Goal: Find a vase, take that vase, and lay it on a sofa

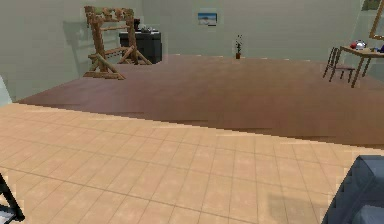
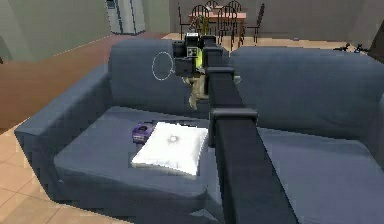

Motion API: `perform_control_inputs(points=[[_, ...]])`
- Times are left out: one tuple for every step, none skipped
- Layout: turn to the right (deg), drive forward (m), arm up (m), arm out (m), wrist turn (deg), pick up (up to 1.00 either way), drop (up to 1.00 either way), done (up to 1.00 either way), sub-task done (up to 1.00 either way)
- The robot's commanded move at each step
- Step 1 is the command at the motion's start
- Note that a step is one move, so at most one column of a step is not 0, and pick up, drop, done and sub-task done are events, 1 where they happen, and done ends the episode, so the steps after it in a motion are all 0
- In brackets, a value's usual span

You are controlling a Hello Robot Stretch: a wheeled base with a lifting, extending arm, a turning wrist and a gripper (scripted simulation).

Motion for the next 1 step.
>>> perform_control_inputs(points=[[0.0,0.00,-0.24,0.00,0.0,0.00,0.00,0.00,0.00]])
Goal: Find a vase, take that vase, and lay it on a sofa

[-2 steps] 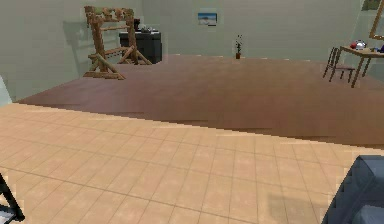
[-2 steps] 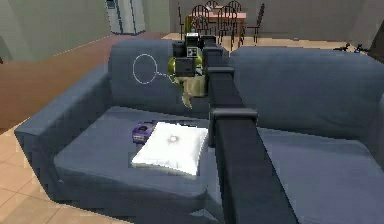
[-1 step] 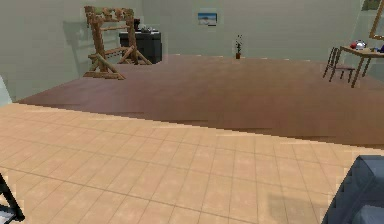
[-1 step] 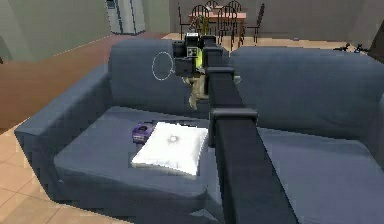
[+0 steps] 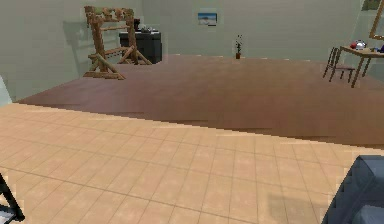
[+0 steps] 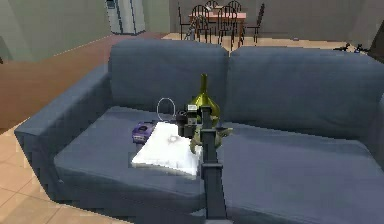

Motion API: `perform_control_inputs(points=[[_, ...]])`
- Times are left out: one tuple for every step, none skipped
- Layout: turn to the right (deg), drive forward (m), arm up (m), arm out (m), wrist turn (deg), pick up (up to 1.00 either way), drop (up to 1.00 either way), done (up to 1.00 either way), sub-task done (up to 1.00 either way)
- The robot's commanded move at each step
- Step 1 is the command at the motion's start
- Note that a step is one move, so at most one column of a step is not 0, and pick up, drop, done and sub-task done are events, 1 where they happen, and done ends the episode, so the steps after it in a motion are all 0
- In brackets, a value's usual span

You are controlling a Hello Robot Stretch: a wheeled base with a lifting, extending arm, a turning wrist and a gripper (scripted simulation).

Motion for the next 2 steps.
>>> perform_control_inputs(points=[[0.0,0.00,-0.32,0.00,0.0,0.00,0.00,0.00,0.00],[0.0,0.00,0.00,0.00,0.0,0.00,1.00,0.00,0.00]])
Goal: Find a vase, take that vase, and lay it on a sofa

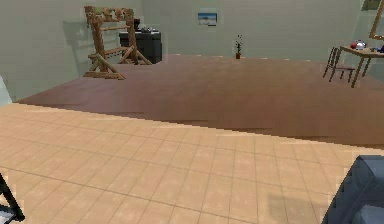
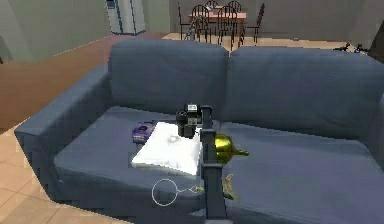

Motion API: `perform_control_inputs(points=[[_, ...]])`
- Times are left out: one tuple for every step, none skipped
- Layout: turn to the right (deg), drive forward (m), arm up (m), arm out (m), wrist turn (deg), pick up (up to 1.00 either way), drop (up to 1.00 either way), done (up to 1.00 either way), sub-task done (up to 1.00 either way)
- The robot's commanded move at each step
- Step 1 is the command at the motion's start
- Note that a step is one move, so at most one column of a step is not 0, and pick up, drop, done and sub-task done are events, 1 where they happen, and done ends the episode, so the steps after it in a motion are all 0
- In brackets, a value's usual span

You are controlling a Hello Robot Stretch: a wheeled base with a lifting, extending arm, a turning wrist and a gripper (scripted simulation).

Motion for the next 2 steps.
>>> perform_control_inputs(points=[[0.0,0.00,0.10,0.00,0.0,0.00,0.00,0.00,0.00],[0.0,0.00,0.00,-0.08,0.0,0.00,0.00,0.00,0.00]])
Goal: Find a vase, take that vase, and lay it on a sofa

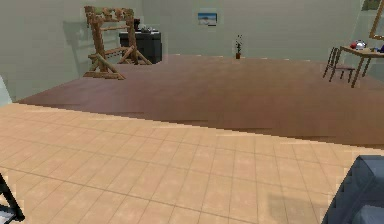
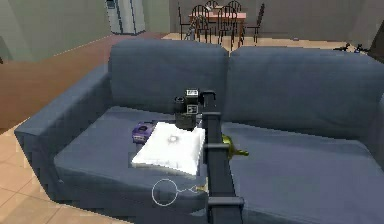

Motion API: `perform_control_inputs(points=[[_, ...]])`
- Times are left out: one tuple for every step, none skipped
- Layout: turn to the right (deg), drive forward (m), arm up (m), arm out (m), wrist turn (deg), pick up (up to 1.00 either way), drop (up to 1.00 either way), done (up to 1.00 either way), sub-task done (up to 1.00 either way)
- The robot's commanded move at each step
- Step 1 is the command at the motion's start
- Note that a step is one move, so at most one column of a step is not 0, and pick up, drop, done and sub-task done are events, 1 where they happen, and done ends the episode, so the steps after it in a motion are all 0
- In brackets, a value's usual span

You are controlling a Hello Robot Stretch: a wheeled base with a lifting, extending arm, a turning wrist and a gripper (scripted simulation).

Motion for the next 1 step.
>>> perform_control_inputs(points=[[0.0,0.00,0.00,0.00,0.0,0.00,0.00,1.00,0.00]])
